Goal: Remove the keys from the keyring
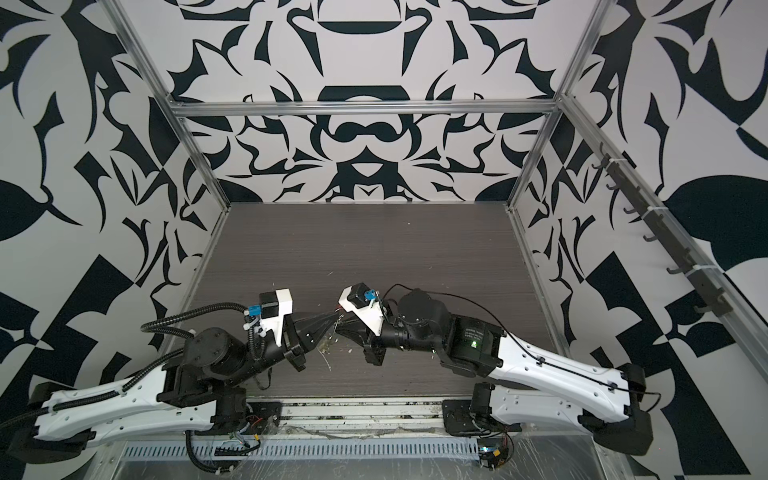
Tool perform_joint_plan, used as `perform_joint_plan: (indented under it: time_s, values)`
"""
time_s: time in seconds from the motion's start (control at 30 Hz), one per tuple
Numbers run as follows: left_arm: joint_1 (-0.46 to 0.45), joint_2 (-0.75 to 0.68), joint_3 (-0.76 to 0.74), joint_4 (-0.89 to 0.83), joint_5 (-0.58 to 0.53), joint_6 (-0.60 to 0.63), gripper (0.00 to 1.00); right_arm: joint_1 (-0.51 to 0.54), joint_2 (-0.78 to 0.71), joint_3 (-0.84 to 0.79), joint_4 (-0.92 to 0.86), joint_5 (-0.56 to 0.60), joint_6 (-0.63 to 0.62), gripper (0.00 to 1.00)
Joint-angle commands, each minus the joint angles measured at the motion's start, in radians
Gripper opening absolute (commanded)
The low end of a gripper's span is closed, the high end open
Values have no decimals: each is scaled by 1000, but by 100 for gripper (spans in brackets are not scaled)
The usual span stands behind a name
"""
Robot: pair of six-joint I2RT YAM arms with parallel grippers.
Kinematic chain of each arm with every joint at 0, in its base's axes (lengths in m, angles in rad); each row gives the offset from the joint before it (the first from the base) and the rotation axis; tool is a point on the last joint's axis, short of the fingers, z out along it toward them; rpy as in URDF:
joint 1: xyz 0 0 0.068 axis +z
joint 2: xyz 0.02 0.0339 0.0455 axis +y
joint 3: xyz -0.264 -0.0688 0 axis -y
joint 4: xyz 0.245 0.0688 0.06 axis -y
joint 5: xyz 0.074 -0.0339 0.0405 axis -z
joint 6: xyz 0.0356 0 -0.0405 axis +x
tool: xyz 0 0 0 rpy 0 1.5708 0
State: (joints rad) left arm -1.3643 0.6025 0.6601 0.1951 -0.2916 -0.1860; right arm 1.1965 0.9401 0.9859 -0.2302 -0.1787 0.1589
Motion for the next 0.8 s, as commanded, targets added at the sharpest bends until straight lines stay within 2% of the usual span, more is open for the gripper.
perform_joint_plan:
  time_s: [0.0, 0.07, 0.17, 0.3, 0.4, 0.57, 0.77]
  values:
    - [1, -43, 2, 58, 36, 34, 0, 11, -61, -7, -58, -1, 2, 23]
    - [1, -60, -4, 38, 39, 45, 0, 12, -101, -9, -81, 11, 11, 35]
    - [1, -86, -17, 28, 65, 62, 0, 12, -164, -17, -81, 23, 23, 38]
    - [1, -99, -28, 17, 107, 74, 0, 12, -206, -18, 6, 33, 38, 40]
    - [1, -93, -29, 23, 147, 75, 0, 12, -185, -5, 90, 47, 45, 40]
    - [1, -84, -29, 23, 168, 73, 0, 13, -109, 28, 197, -20, 39, 40]
    - [1, -89, -30, 22, 167, 69, 0, 12, -46, 48, 221, -91, 50, 37]
